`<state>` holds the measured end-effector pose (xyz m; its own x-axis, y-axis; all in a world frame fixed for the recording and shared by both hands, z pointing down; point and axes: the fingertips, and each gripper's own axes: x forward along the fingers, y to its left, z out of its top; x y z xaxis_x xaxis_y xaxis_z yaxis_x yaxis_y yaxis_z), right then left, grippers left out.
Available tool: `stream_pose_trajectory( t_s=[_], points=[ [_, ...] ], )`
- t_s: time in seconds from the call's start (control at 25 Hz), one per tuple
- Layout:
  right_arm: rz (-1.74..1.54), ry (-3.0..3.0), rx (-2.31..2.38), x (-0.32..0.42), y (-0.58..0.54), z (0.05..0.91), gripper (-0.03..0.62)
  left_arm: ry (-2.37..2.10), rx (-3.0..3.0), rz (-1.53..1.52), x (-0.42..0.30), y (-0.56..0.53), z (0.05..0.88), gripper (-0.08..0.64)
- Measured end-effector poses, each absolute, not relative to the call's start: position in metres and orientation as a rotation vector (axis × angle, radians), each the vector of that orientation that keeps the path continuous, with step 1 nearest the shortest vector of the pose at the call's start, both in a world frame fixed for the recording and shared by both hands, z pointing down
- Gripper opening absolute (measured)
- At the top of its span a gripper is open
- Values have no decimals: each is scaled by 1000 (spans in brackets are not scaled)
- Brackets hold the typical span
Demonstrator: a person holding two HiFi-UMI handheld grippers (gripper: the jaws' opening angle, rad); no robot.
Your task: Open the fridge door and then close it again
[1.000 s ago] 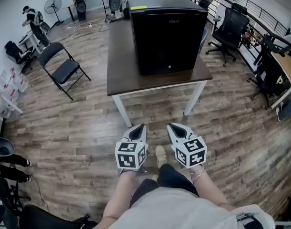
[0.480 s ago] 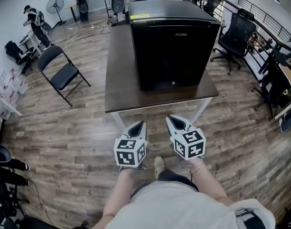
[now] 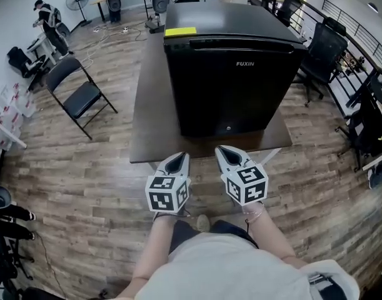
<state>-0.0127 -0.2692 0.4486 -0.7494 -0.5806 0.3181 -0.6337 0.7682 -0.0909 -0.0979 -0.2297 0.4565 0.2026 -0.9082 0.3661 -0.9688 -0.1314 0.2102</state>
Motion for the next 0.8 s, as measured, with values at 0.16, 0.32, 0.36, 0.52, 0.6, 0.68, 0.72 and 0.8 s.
stream_pose_trajectory(
  t_s=[0.16, 0.32, 0.36, 0.52, 0.6, 0.68, 0.72, 0.8],
  points=[
    [295, -2685, 947, -18, -289, 451, -2, -1755, 2092, 229, -104, -257, 453, 6],
    [304, -2676, 961, -19, -302, 456, -2, -1752, 2103, 240, -107, -275, 454, 8],
    [308, -2673, 962, -20, -303, 458, -2, -1745, 2108, 242, -108, -277, 456, 8],
    [308, -2662, 985, -25, -318, 459, -2, -1722, 2129, 242, -117, -295, 457, 8],
    [302, -2655, 1010, -27, -326, 457, -2, -1712, 2130, 247, -123, -304, 458, 8],
    [300, -2645, 1044, -26, -334, 452, -2, -1698, 2136, 258, -129, -311, 457, 8],
    [299, -2639, 1061, -26, -338, 450, -2, -1689, 2144, 265, -132, -315, 455, 8],
    [291, -2625, 1090, -26, -347, 447, -1, -1669, 2167, 281, -137, -323, 452, 8]
  ],
)
